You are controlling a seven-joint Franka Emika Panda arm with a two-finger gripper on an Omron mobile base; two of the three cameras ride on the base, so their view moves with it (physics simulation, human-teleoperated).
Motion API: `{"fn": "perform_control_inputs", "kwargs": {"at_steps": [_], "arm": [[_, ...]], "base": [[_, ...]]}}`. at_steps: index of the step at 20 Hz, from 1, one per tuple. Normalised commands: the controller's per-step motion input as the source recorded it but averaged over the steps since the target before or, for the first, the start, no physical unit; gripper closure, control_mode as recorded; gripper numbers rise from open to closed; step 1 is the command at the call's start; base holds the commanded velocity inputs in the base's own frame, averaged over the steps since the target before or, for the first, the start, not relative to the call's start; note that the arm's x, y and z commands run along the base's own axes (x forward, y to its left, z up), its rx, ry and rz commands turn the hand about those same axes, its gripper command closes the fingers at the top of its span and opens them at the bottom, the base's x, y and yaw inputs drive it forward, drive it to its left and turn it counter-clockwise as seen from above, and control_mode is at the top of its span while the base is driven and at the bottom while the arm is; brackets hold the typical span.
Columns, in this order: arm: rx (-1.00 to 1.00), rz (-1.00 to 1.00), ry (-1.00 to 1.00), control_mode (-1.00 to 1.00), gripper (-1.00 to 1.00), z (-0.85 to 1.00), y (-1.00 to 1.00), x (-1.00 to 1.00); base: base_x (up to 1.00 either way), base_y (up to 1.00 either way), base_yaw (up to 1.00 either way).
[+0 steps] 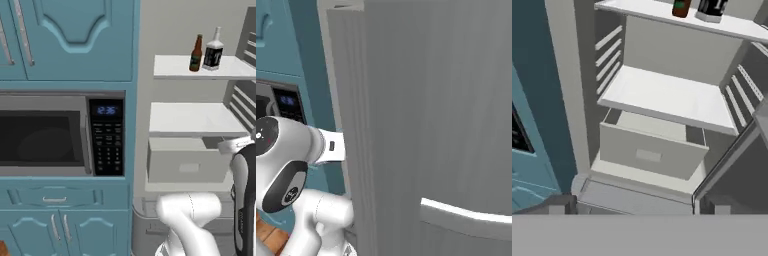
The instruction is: Place the beer and liquor on the top shelf of the fridge to keep them out of children's reach, and place the tangerine on lower shelves for easy access.
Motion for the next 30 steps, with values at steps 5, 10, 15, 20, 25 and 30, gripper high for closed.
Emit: {"fn": "perform_control_inputs", "kwargs": {"at_steps": [5, 10, 15, 20, 25, 30], "arm": [[0.0, 0.0, 0.0, 1.0, -1.0, 0.0, 0.0, 0.0], [0.0, 0.0, 0.0, 1.0, -1.0, 0.0, 0.0, 0.0], [0.0, 0.0, 0.0, 1.0, -1.0, 0.0, 0.0, 0.0], [0.0, 0.0, 0.0, 1.0, -1.0, 0.0, 0.0, 0.0], [0.0, 0.0, 0.0, 1.0, -1.0, 0.0, 0.0, 0.0], [0.0, 0.0, 0.0, 1.0, -1.0, 0.0, 0.0, 0.0]], "base": [[-0.73, 0.91, 0.36], [-0.2, 1.0, 0.37], [0.14, 1.0, 0.29], [0.43, 1.0, 0.24], [0.65, 1.0, 0.2], [0.74, 1.0, 0.16]]}}
